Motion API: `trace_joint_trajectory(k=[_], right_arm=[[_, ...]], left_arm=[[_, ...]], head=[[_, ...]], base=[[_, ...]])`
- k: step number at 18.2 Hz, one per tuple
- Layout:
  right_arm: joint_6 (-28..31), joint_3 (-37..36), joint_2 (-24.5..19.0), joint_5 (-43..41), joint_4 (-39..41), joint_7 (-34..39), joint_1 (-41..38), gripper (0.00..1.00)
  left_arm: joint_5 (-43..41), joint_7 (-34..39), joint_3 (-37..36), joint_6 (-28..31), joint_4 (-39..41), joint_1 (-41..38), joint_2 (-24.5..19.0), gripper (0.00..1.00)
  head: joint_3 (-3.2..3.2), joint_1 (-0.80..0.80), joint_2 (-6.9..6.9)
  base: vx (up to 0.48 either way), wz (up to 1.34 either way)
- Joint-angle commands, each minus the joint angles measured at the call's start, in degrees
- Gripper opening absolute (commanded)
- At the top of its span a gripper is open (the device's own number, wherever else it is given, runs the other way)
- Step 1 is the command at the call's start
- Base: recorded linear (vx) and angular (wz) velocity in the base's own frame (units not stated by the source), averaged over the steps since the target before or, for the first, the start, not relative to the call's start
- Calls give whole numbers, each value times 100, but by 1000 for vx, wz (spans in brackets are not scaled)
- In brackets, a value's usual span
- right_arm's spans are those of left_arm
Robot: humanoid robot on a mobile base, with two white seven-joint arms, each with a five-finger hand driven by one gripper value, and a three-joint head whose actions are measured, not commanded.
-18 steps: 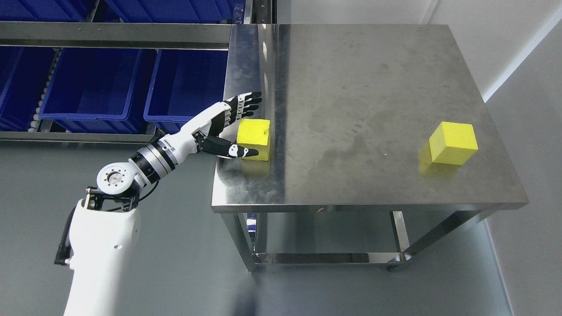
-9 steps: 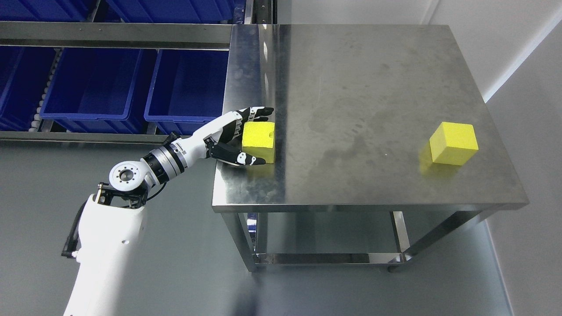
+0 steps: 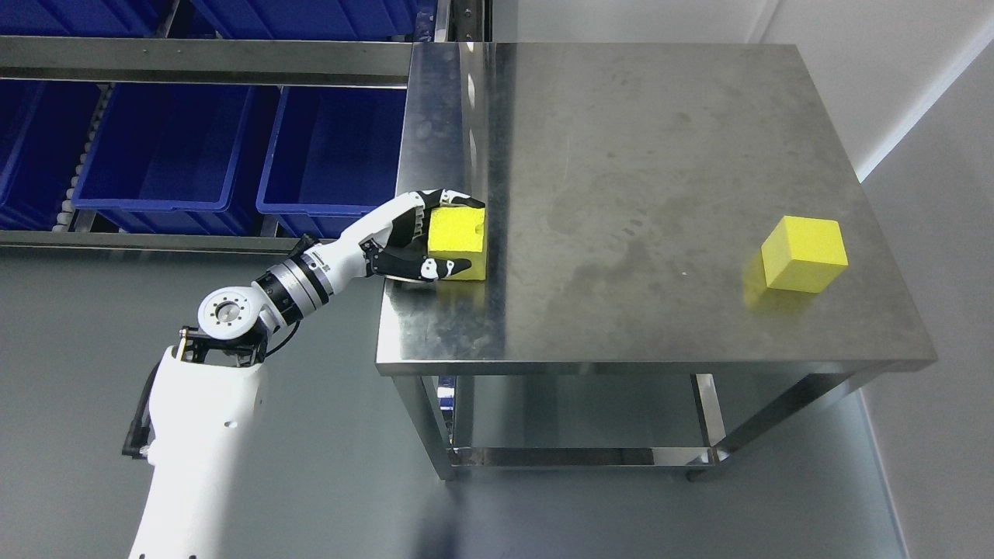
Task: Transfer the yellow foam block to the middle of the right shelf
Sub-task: 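Lift the yellow cube up off the table with the left hand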
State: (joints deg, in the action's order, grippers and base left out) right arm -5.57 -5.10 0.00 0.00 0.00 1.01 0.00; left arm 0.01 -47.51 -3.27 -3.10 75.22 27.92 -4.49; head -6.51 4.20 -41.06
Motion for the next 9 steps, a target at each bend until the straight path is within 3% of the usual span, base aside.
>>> trace_joint_trajectory(k=[1, 5, 9], right_arm=[[3, 0, 100, 0, 100, 4, 9, 100], [3, 0, 100, 0, 100, 4, 18, 100], [3, 0, 100, 0, 100, 4, 9, 100]], left_arm=[[602, 337, 608, -812, -69, 256, 349, 37], [1027, 2407, 608, -1753, 90, 407, 349, 38], [1027, 4720, 591, -2010, 256, 389, 349, 39]], head=[[0, 0, 0], [0, 0, 0], [0, 0, 0]], base=[[-1, -13], [1, -9], [0, 0]])
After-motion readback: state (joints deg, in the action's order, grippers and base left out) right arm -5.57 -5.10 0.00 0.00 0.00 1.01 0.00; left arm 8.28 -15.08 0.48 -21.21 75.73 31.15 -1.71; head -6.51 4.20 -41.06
